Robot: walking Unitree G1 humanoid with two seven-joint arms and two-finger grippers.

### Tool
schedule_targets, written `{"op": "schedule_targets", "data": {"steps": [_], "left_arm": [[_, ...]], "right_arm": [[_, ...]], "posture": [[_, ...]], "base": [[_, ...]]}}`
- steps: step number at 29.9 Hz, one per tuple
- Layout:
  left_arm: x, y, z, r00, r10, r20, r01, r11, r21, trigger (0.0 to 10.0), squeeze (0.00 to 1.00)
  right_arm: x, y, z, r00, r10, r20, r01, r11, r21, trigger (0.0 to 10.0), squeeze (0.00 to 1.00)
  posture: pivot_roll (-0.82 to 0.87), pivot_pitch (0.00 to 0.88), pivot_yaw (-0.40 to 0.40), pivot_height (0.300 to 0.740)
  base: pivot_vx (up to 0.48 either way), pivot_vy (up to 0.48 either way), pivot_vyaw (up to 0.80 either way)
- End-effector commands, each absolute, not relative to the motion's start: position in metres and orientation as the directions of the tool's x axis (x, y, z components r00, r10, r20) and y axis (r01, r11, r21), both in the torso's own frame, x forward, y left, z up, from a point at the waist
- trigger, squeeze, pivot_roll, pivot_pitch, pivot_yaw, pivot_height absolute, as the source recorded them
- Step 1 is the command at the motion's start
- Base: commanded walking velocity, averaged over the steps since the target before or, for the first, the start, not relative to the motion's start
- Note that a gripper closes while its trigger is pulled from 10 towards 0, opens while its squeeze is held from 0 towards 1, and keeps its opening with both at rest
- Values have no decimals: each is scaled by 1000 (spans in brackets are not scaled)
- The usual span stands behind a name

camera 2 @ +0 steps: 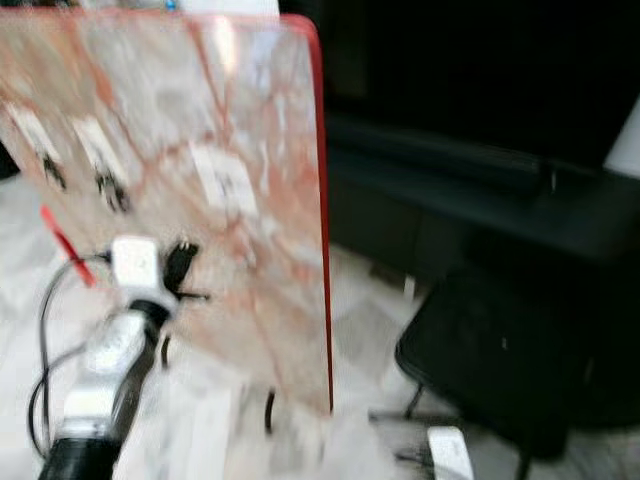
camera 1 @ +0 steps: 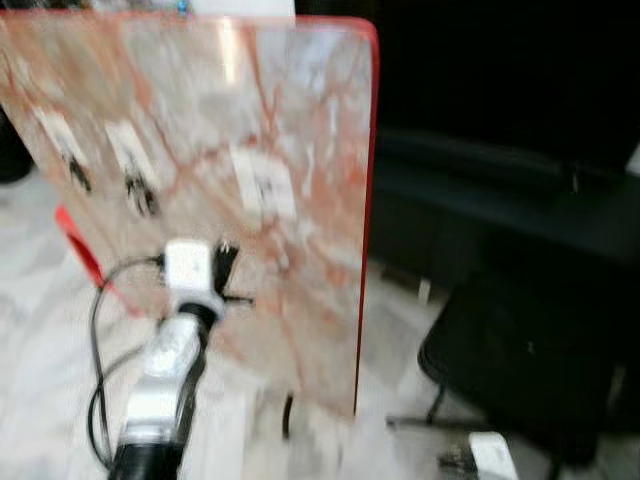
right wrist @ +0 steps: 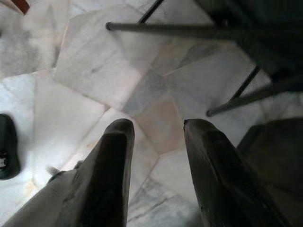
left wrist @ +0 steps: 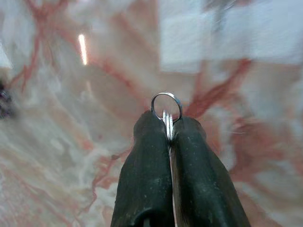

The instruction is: Hang keys on a hook

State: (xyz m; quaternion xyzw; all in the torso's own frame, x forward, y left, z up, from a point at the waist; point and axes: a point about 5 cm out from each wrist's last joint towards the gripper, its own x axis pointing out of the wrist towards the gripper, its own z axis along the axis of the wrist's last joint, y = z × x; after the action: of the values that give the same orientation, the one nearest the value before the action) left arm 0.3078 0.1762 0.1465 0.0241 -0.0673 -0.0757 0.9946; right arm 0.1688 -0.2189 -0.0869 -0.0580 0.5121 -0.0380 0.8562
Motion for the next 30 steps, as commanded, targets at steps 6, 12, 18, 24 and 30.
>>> {"op": "schedule_targets", "data": {"steps": [6,12,18,24,30], "left_arm": [[302,170,151,963,-222,150,217,975,47,10000,0],[299,168,152,953,-262,150,258,965,47,10000,0],[303,174,161,959,-232,163,230,973,32,10000,0],[316,175,170,959,-246,141,242,969,47,10000,0],[331,173,170,968,-227,105,220,973,72,10000,0]], "right_arm": [[171,-212,-88,479,-107,-871,9,993,-117,10000,0],[171,-211,-87,481,-108,-870,11,993,-117,10000,0],[171,-211,-87,481,-107,-870,11,993,-116,10000,0],[171,-211,-87,480,-105,-871,8,993,-115,10000,0],[171,-211,-88,479,-104,-871,10,993,-114,10000,0]], "posture": [[-58,0,24,723],[-58,0,24,723],[-56,0,24,723],[-51,0,23,723],[-54,0,24,723]], "base": [[0,0,0],[0,0,0],[0,0,0],[0,0,0],[0,0,0]]}}
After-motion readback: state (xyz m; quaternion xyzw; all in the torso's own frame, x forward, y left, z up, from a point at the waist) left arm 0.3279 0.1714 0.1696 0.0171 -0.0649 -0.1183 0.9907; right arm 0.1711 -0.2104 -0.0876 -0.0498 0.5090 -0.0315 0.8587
